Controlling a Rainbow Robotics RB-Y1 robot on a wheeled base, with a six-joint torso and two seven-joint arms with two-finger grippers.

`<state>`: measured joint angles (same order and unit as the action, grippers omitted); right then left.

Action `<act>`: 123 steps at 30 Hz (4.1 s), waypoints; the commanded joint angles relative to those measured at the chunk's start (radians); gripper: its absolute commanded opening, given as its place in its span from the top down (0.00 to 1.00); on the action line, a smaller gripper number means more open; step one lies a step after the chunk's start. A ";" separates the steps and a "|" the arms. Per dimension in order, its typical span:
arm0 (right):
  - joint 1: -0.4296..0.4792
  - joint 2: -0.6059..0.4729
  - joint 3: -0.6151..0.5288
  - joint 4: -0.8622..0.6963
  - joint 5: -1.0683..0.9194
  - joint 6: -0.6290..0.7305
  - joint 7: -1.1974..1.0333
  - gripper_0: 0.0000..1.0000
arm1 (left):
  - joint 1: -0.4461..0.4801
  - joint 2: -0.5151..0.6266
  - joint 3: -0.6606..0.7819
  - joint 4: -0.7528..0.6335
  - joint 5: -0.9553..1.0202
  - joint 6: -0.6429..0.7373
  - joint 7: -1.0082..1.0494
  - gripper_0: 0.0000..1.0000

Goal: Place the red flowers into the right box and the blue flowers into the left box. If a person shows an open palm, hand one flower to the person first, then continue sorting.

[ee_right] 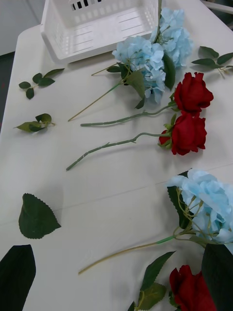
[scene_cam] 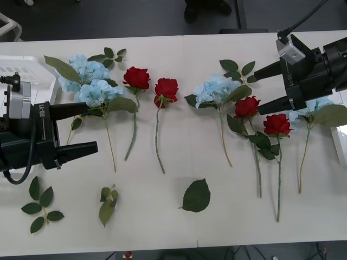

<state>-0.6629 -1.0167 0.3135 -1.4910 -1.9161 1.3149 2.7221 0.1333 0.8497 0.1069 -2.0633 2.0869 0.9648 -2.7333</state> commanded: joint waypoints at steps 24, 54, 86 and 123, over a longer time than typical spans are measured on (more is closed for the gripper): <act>0.032 -0.097 0.006 0.178 0.551 0.038 -0.726 0.00 | -0.299 0.296 0.017 0.267 -0.122 -0.014 0.495 0.00; 0.031 0.081 0.110 0.405 0.743 -0.072 -0.802 0.00 | -0.751 0.226 -0.381 0.767 -0.568 -0.129 0.529 0.00; 0.019 0.196 0.110 0.408 0.945 -0.091 -1.002 0.70 | -0.929 -0.052 -0.578 1.086 -0.820 -0.236 0.527 0.00; -0.095 0.158 -0.370 0.408 0.532 0.102 -0.466 1.00 | -0.937 -0.100 -0.593 1.135 -0.821 -0.258 0.537 1.00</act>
<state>-0.7006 -0.8385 -0.0753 -1.0769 -1.2934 1.3855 2.1903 -0.7500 0.7435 -0.4708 -0.9303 1.2289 0.7216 -2.2186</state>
